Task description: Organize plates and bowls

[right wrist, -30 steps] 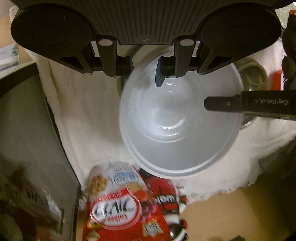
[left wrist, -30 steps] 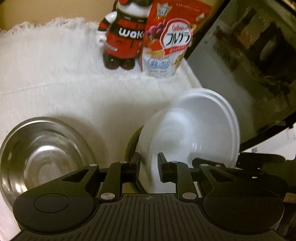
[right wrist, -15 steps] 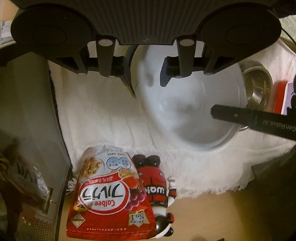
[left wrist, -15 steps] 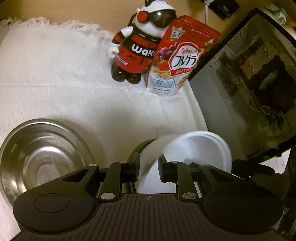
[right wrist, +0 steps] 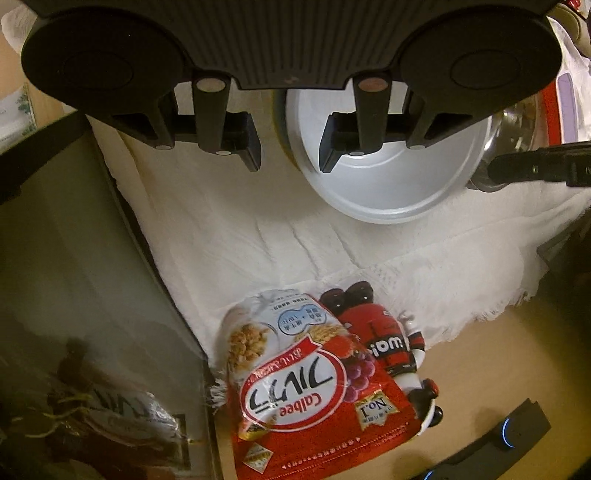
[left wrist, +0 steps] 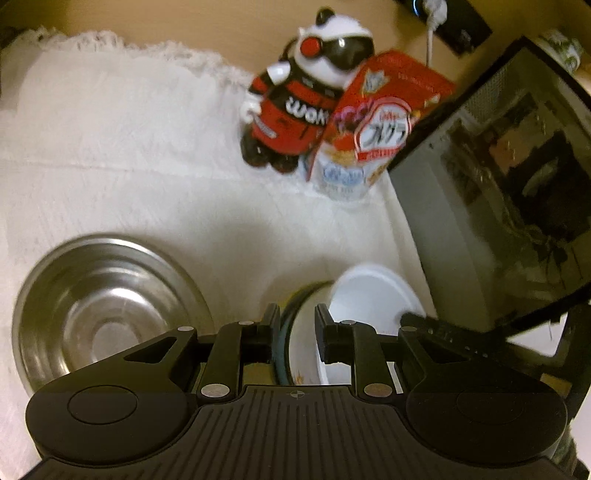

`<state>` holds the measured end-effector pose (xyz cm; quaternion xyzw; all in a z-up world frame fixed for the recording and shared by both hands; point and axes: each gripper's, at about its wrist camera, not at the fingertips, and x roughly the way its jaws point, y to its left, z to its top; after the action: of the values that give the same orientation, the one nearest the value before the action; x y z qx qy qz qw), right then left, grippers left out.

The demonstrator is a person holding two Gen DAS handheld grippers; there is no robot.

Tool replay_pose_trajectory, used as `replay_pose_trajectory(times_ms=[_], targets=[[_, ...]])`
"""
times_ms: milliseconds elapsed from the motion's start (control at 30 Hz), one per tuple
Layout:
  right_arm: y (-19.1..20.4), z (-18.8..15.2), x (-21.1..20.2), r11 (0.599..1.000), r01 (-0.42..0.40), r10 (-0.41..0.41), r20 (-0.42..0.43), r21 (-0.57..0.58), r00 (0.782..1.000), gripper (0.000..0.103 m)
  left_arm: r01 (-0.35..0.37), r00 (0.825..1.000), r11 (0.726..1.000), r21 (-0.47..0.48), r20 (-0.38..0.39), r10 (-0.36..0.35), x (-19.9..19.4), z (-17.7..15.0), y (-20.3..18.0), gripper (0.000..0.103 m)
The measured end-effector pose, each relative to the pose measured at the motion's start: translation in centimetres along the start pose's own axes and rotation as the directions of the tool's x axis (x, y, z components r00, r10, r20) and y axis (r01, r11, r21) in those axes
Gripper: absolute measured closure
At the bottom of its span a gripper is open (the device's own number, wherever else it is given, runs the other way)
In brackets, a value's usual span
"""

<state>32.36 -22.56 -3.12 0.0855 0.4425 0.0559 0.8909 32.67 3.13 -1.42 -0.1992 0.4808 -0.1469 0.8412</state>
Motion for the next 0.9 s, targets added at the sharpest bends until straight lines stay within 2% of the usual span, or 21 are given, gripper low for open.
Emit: replay_pose_trajectory(times_ms=[100,133,167,233,400,533,600,733,833,900], targets=[[0.4,-0.1,0.1,1.0,-0.014,0.014,-0.008,-0.015,1.0,0.071,0.056,0.996,0.998,-0.008,-0.064,-0.057,1.1,-0.2,-0.2,0.081],[0.6,-0.1,0.1,0.999,-0.027,0.027,-0.013,-0.023,1.0,0.072,0.083,0.993,0.996,-0.014,-0.085,-0.084,1.4,-0.2,-0.2,0.078],[0.9,0.0,0.1,0.999,-0.041,0.041,-0.018,-0.029,0.999,0.073,0.075,0.993,0.997,-0.005,-0.087,-0.075,1.6,-0.3,-0.4,0.073],[1.7,0.1,-0.1,0.998,-0.036,0.036,-0.005,-0.051,0.999,0.072,0.044,0.996,0.999,0.03,-0.076,-0.041,1.9,-0.2,-0.9,0.073],[2.3,0.3,-0.5,0.996,-0.045,0.047,0.019,-0.082,0.999,0.072,0.034,0.995,0.999,0.011,-0.089,-0.033,2.8,-0.3,0.1,0.079],[2.0,0.0,0.7,0.997,-0.003,0.003,-0.005,-0.08,1.0,0.072,-0.01,0.997,0.999,0.037,-0.072,0.012,2.6,-0.9,0.4,0.079],[1.6,-0.4,1.4,0.997,0.024,-0.026,-0.023,-0.08,0.999,0.072,-0.01,0.997,0.999,0.041,-0.071,0.013,2.4,-1.0,0.5,0.079],[1.0,-0.7,1.9,0.996,0.041,-0.045,-0.046,-0.073,0.998,0.072,0.07,0.996,0.997,0.026,-0.052,-0.069,0.7,-0.9,1.3,0.079],[1.8,-0.7,0.6,0.993,0.047,-0.047,0.001,-0.107,0.999,0.072,0.11,0.994,0.993,0.034,0.01,-0.11,-2.2,-0.4,2.6,0.079],[2.8,-0.5,-0.9,0.989,0.057,-0.048,0.064,-0.133,0.997,0.072,0.073,0.996,0.997,0.025,0.056,-0.074,-4.1,-0.1,4.3,0.079]])
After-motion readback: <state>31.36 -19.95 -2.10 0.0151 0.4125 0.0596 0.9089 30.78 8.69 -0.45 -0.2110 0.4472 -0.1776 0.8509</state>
